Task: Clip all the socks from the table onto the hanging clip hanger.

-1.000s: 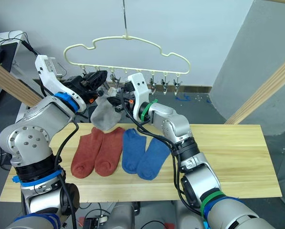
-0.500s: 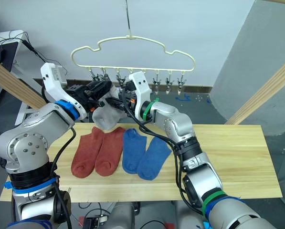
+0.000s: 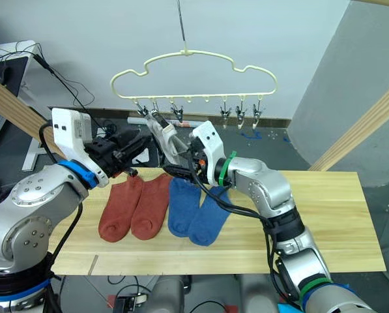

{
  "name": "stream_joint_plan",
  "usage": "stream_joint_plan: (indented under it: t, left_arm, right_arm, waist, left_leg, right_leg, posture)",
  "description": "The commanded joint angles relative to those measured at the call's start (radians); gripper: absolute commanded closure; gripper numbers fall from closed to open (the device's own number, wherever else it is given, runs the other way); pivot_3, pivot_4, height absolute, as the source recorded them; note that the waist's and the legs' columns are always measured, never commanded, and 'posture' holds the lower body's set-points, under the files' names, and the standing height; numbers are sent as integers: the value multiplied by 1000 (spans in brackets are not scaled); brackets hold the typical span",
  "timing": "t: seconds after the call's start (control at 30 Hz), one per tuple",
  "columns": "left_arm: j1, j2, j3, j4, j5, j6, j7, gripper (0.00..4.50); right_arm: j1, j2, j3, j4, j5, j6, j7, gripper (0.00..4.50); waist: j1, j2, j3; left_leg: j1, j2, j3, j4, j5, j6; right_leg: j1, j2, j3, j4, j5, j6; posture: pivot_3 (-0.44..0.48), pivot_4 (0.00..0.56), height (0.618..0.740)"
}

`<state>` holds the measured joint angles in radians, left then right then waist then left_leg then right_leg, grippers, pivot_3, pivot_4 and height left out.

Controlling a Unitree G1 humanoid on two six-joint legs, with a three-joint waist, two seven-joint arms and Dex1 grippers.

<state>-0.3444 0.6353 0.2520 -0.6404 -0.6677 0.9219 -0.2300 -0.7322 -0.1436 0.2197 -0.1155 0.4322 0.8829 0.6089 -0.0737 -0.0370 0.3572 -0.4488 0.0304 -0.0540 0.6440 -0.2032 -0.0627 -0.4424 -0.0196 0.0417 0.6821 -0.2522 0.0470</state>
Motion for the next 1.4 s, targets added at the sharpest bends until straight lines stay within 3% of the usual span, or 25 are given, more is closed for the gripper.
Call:
stream_joint_plan:
  t: [0.03,0.43,0.67,0.83,1.0,1.13,1.23,1.3,1.4]
  left_arm:
    - [70,18,39,-81,41,-65,-15,2969]
    - [270,-38,59,-134,106,-238,-47,2969]
    - [293,-150,-56,-64,316,-490,-8,2969]
    - [302,-224,-111,-28,361,-646,-50,2969]
    - [321,-230,-140,11,377,-649,-76,2969]
    - [314,-226,-144,35,386,-662,-101,2969]
    - [312,-239,-149,29,383,-654,-101,2969]
    - [311,-243,-150,26,383,-651,-100,2969]
    - [273,-275,-180,39,383,-626,-81,2969]
  right_arm:
    - [34,-80,-14,-165,56,72,37,1299]
    - [150,-411,-179,-474,237,252,93,1299]
    - [311,-532,-380,-658,345,137,140,1299]
    - [377,-582,-428,-687,399,110,153,1299]
    - [355,-678,-515,-650,522,120,204,1299]
    - [327,-719,-492,-613,578,131,202,1299]
    - [327,-727,-497,-616,634,145,163,693]
    - [329,-735,-498,-617,653,143,146,50]
    - [331,-738,-488,-612,641,128,116,20]
  waist:
    - [0,0,0]
    - [14,0,0]
    - [16,0,-2]
    - [11,0,-2]
    - [-2,0,-2]
    - [-14,0,-2]
    - [-16,0,-2]
    - [-16,0,-2]
    - [-15,0,-2]
  left_leg:
    - [0,0,0,0,0,0]
    - [0,0,1,1,0,0]
    - [0,-1,2,1,0,0]
    - [0,0,2,2,0,1]
    - [0,-1,3,2,1,2]
    - [1,-1,3,2,1,3]
    - [1,0,3,2,1,3]
    - [1,0,3,2,1,3]
    - [0,-1,3,2,1,3]
  right_leg:
    - [0,0,0,0,0,0]
    - [1,0,1,-1,0,0]
    - [1,0,1,-2,0,0]
    - [1,0,2,-2,0,0]
    - [2,0,3,-2,0,2]
    - [2,0,3,-2,0,3]
    - [2,1,3,-2,0,2]
    - [2,1,3,-2,0,2]
    - [2,1,3,-2,0,2]
  posture:
    - [-72,342,740]
    - [-115,327,740]
    - [-161,315,740]
    - [-175,314,740]
    - [-221,327,740]
    - [-230,347,740]
    - [-230,347,740]
    - [-230,347,740]
    - [-233,353,740]
